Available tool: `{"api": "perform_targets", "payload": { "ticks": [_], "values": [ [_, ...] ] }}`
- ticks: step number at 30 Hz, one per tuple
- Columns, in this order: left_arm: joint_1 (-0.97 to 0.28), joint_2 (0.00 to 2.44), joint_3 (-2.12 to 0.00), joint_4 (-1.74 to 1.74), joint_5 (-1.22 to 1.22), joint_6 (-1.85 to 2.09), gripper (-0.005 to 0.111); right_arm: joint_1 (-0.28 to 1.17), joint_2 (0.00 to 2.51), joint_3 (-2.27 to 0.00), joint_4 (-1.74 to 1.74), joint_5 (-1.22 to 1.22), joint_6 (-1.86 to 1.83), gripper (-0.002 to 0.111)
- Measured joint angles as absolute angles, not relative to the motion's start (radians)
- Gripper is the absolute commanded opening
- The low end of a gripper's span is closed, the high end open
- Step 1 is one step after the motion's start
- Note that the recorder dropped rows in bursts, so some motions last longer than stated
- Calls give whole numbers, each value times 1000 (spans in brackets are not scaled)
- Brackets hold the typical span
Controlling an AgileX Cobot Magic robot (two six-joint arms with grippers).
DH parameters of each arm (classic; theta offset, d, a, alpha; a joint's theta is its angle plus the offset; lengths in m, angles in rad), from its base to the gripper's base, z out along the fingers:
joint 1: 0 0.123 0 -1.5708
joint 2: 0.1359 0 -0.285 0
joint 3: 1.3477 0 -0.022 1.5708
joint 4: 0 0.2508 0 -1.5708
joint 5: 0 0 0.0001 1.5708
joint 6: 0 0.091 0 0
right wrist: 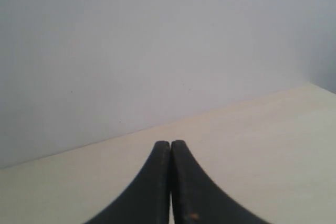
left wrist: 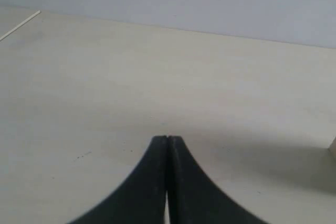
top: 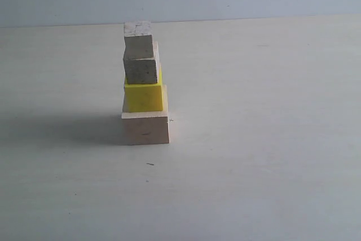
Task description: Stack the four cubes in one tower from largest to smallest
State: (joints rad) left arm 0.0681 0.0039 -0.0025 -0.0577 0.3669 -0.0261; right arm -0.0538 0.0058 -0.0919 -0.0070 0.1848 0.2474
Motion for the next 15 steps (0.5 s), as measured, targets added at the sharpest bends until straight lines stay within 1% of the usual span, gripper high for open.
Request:
{"api": "perform_targets", "payload": {
  "ticks": [4, 9, 15],
  "values": [
    [68, 4, -3, -58, 367, -26, 0, -54, 6, -85, 61, 227, 155, 0],
    [68, 4, -3, -58, 367, -26, 0, -54, 6, -4, 65, 214, 145, 0],
    [68, 4, -3, -58, 367, -26, 0, -54, 6, -4, 54, 198, 141, 0]
  ]
}}
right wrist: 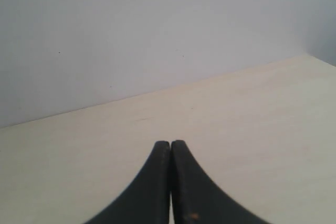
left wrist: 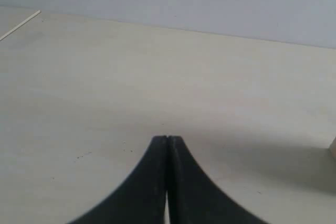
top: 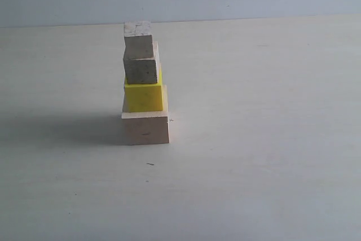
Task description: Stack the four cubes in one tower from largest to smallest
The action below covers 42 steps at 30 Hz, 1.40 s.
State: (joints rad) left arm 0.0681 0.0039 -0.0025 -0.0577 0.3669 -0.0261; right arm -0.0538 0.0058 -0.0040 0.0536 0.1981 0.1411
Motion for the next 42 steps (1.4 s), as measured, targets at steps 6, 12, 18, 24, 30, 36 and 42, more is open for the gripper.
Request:
{"api": "perform_targets", "payload": {
  "ticks": [6, 12, 18, 24, 30, 36, 42],
  "values": [
    [68, 4, -3, -58, 367, -26, 0, -35, 6, -4, 52, 198, 124, 0],
    [68, 4, -3, -58, 367, -26, 0, 8, 6, -4, 52, 210, 72, 0],
    [68, 4, -3, -58, 367, -26, 0, 8, 6, -4, 42, 273, 24, 0],
    [68, 4, -3, -58, 367, -26, 0, 8, 6, -4, 31, 319, 11, 0],
    [68, 4, -3, -58, 367, -26, 0, 8, 6, -4, 31, 339, 11, 0],
    [68, 4, -3, -58, 367, -26, 0, 8, 6, -4, 29, 341, 11, 0],
    [68, 4, -3, -58, 367, -26, 0, 8, 6, -4, 29, 341, 11, 0]
  ]
}}
